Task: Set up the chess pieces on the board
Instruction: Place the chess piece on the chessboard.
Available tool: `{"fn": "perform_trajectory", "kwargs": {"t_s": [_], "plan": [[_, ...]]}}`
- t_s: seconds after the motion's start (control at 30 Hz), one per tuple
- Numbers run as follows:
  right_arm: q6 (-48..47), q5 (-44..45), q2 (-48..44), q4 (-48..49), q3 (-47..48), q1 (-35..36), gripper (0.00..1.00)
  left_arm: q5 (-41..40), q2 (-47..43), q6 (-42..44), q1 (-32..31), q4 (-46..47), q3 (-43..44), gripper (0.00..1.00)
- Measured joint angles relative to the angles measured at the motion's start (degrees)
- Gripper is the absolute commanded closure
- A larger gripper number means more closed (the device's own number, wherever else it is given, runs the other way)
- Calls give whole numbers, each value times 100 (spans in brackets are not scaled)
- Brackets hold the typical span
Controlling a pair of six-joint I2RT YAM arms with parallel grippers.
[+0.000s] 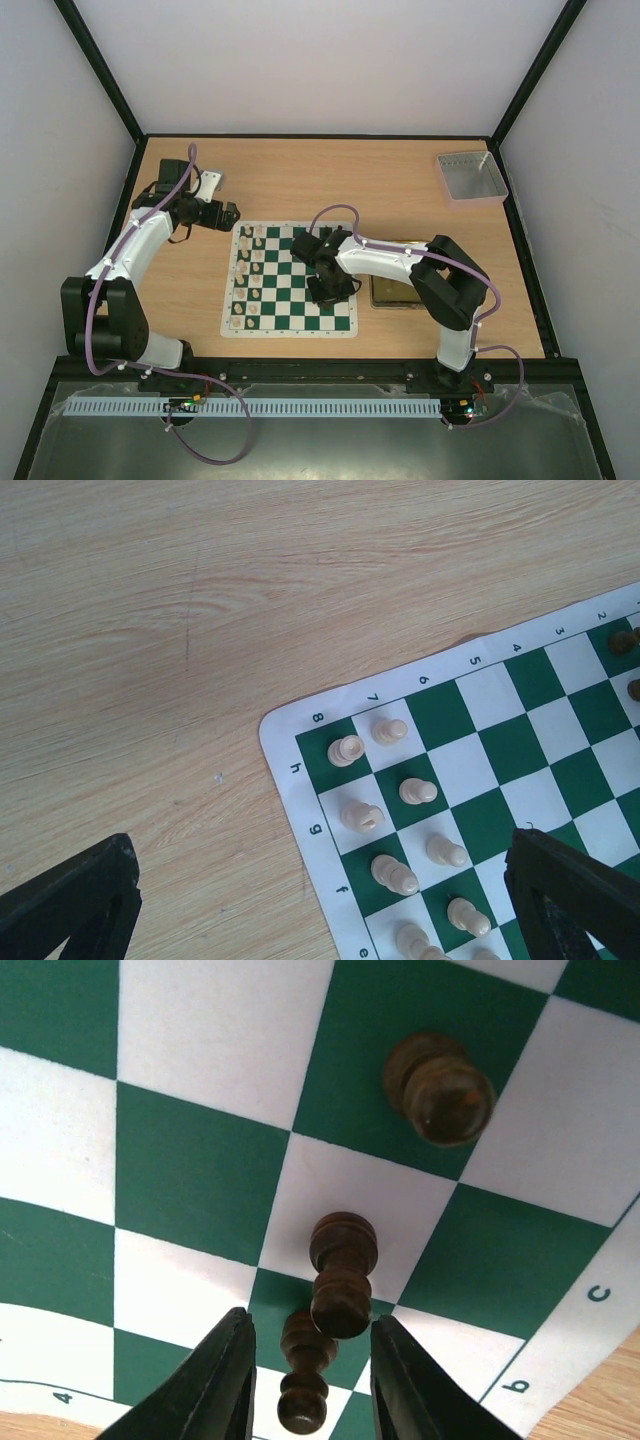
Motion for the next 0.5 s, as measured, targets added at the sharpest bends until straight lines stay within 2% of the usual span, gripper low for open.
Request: {"fn": "perform_trajectory", "kwargs": {"t_s": [0.13, 0.5], "plan": [[-48, -26, 0, -2, 0, 0, 59, 39, 0, 4, 0, -4, 0, 1], [-229, -7, -374, -96, -7, 0, 59, 256, 4, 90, 0, -179, 87, 1]]}}
